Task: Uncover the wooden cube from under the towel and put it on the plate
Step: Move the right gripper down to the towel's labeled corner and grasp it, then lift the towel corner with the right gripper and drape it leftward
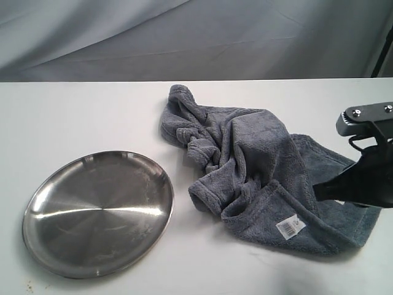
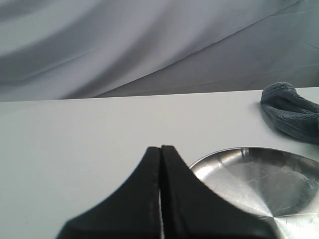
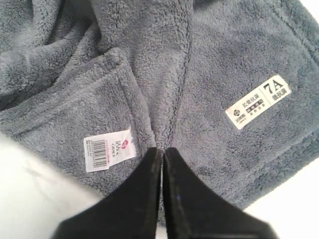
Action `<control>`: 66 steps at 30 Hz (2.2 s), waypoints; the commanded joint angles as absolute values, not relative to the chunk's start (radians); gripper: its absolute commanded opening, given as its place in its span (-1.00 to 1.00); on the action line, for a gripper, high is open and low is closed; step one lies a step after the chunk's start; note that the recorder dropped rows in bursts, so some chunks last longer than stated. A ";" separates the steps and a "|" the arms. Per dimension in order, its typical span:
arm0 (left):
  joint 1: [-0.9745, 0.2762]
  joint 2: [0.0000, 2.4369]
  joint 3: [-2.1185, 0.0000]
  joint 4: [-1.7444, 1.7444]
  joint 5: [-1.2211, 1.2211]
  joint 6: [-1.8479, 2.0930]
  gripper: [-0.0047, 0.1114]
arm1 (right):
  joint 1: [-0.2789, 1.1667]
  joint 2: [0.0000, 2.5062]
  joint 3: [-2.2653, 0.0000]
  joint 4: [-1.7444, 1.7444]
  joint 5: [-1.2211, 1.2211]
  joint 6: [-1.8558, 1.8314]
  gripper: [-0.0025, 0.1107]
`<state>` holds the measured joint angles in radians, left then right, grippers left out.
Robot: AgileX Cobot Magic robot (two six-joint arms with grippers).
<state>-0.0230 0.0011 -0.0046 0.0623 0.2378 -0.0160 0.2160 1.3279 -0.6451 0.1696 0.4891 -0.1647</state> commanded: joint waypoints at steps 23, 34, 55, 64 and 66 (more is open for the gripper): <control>-0.027 0.000 0.000 0.064 0.228 -0.021 -0.92 | 0.210 1.679 -0.730 0.142 0.563 -0.176 0.12; -0.027 0.000 0.000 0.064 0.228 -0.021 -0.92 | 0.210 1.691 -0.730 0.164 0.578 -0.191 -0.96; -0.027 0.000 0.000 0.064 0.228 -0.021 -0.92 | 0.210 1.411 -1.168 0.215 0.701 -0.202 -0.96; -0.027 0.000 0.000 0.064 0.228 -0.021 -0.92 | 0.210 1.687 -1.675 0.228 0.688 -0.202 -0.96; -0.027 0.000 0.000 0.064 0.228 -0.021 -0.92 | 0.210 1.764 -1.772 0.228 0.688 -0.200 -0.96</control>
